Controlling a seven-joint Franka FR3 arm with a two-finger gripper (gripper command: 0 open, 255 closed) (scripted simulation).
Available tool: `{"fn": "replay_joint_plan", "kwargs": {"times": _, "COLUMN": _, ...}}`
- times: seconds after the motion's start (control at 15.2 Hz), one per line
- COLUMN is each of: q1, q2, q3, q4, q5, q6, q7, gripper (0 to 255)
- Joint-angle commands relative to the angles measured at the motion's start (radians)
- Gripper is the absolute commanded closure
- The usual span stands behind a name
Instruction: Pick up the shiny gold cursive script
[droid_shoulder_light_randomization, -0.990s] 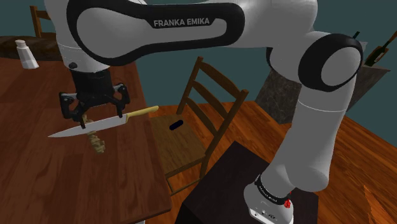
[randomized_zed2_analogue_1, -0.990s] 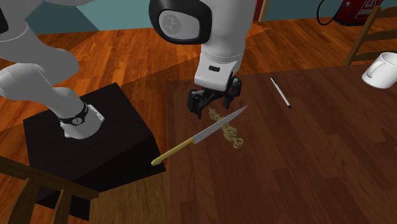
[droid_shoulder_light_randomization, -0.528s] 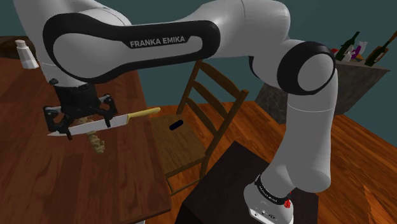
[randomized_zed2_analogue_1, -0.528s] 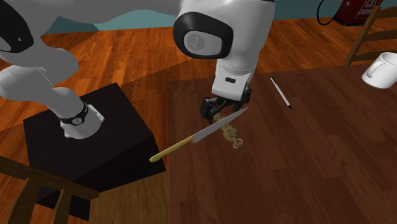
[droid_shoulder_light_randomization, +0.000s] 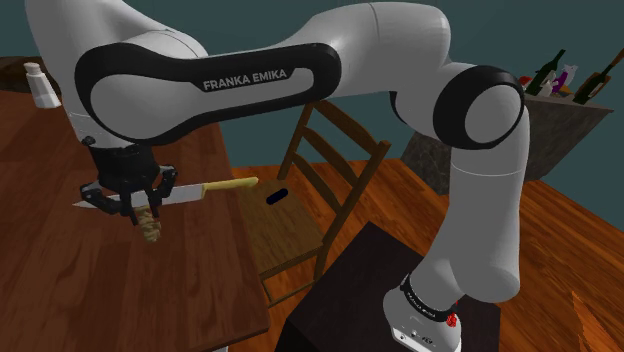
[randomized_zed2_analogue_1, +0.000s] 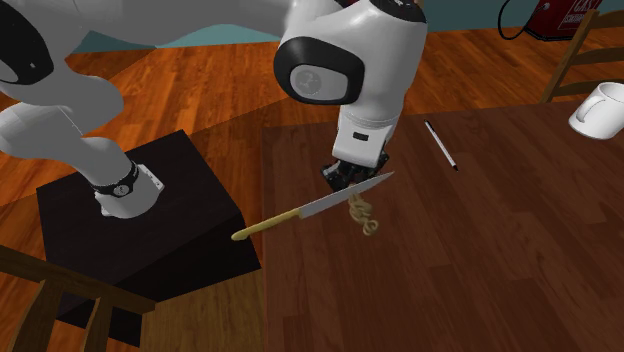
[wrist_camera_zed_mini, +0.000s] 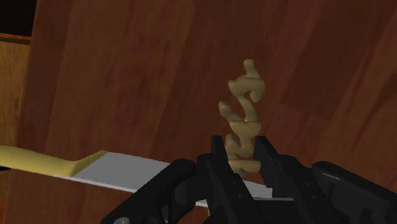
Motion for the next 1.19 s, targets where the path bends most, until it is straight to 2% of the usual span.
{"fn": "replay_joint_plan", "kwargs": {"times": 0.0, "q1": 0.000, "q2": 0.000, "q3": 0.000, "q4": 0.000, "q5": 0.000, "q6": 0.000, "q7": 0.000, "gripper": 255}}
{"fn": "replay_joint_plan", "kwargs": {"times": 0.33, "q1": -0.002, "q2": -0.002, "q3": 0.000, "q4": -0.005, "q5": 0.001, "q6": 0.002, "q7": -0.001, "gripper": 255}}
{"fn": "replay_joint_plan", "kwargs": {"times": 1.12, "q1": 0.015, "q2": -0.010, "q3": 0.007, "q4": 0.148, "q5": 0.008, "q6": -0.155, "q7": -0.010, "gripper": 255}}
